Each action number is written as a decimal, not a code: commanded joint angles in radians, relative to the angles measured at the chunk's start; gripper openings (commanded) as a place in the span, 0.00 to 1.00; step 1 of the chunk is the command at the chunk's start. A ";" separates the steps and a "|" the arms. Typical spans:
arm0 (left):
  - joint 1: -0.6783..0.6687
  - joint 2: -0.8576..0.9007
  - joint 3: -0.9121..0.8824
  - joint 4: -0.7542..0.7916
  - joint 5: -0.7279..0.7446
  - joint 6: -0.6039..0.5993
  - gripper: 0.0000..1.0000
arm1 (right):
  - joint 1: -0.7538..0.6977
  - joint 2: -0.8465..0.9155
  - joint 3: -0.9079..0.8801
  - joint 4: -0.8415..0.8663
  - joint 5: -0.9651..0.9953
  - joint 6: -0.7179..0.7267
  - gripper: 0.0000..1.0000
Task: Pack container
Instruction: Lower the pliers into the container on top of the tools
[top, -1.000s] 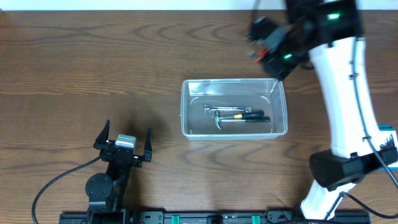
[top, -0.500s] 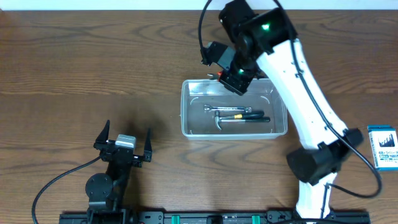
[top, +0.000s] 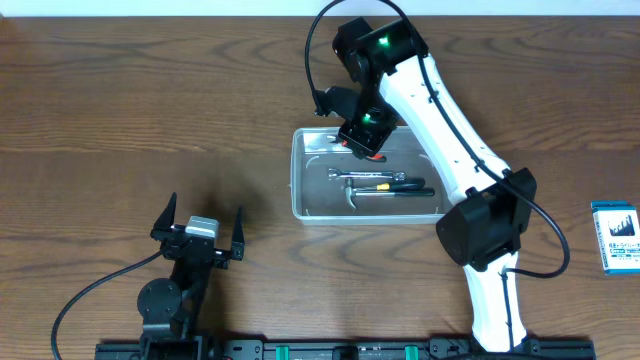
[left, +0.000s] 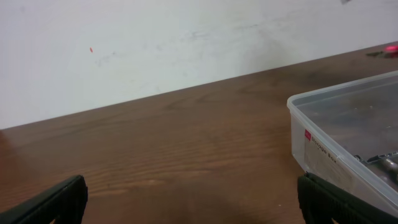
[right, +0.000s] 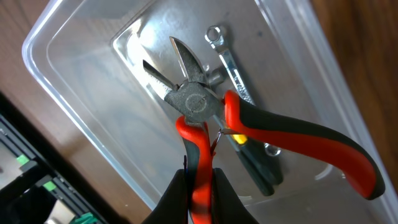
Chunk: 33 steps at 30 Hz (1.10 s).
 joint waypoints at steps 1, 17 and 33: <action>0.003 -0.006 -0.019 -0.032 0.003 -0.005 0.98 | 0.009 0.031 -0.002 -0.014 -0.046 -0.013 0.01; 0.003 -0.006 -0.019 -0.032 0.003 -0.005 0.98 | 0.062 0.042 -0.069 0.097 -0.048 0.014 0.02; 0.003 -0.006 -0.019 -0.032 0.003 -0.005 0.98 | 0.067 0.042 -0.336 0.317 -0.029 0.089 0.02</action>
